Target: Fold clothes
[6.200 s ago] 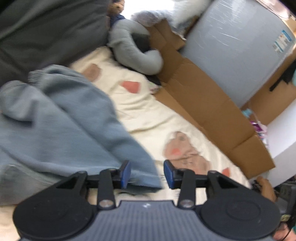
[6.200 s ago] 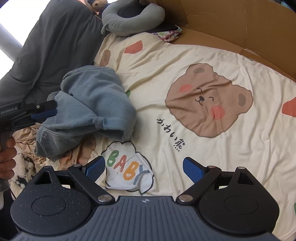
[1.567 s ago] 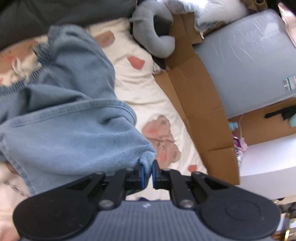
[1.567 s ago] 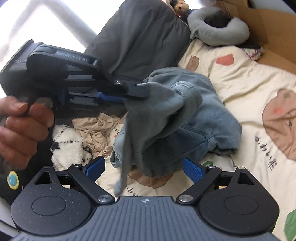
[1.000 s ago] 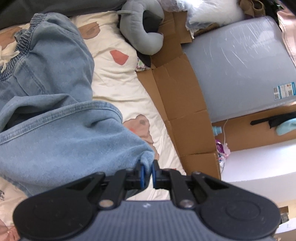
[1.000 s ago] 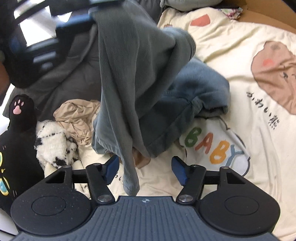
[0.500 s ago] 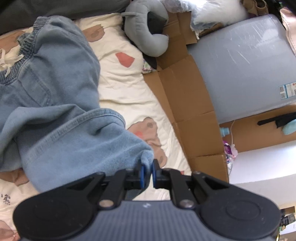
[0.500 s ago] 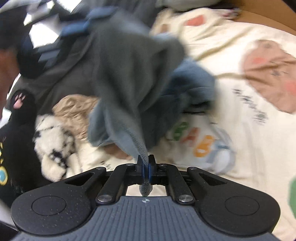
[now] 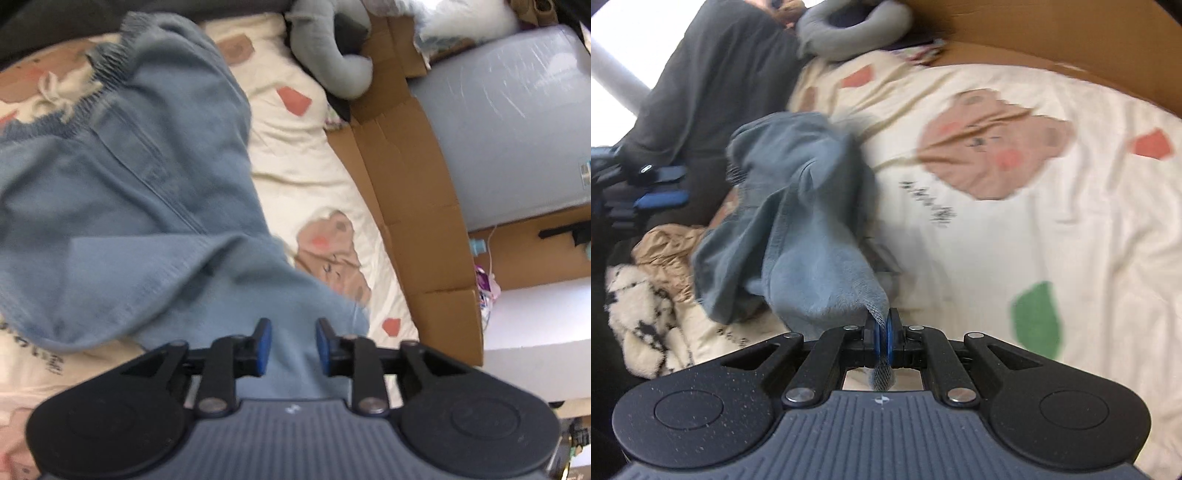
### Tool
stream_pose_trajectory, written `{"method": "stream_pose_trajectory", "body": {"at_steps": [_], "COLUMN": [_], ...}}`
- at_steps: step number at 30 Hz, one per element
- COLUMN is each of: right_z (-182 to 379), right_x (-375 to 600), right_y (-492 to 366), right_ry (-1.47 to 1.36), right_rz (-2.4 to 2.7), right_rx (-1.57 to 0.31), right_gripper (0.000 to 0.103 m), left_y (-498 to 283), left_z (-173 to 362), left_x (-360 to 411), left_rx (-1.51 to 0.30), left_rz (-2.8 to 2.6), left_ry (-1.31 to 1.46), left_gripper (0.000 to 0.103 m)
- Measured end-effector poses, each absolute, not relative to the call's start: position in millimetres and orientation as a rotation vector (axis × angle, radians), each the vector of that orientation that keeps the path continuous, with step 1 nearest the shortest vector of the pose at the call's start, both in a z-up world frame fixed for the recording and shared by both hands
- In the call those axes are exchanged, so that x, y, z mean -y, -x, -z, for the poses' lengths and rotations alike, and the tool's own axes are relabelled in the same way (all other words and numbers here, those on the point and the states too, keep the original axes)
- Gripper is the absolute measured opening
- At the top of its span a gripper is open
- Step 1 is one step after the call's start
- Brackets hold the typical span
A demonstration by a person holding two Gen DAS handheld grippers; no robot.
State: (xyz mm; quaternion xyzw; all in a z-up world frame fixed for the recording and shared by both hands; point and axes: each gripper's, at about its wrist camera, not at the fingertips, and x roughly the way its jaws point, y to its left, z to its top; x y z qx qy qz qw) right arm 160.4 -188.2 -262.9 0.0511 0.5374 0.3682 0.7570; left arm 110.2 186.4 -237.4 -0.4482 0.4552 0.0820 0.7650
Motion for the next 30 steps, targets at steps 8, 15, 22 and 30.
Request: {"method": "stream_pose_trajectory", "body": {"at_steps": [8, 15, 22, 30], "right_z": [246, 221, 204, 189], "right_x": [269, 317, 336, 374], "right_y": [-185, -200, -205, -213], "right_ry": [-0.123, -0.043, 0.015, 0.039], "right_rz": [-0.611, -0.522, -0.466, -0.342], "right_rx": [-1.148, -1.134, -1.126, -1.123], "right_gripper": [0.001, 0.001, 0.001, 0.001], "left_y": [-57, -37, -39, -11], "left_z": [240, 210, 190, 249], "left_x": [-249, -311, -341, -331], "left_rx": [-0.947, -0.868, -0.877, -0.985], "left_rz": [-0.394, -0.515, -0.542, -0.579], "left_ry": [0.982, 0.987, 0.878, 0.901], "left_gripper": [0.045, 0.045, 0.055, 0.054]}}
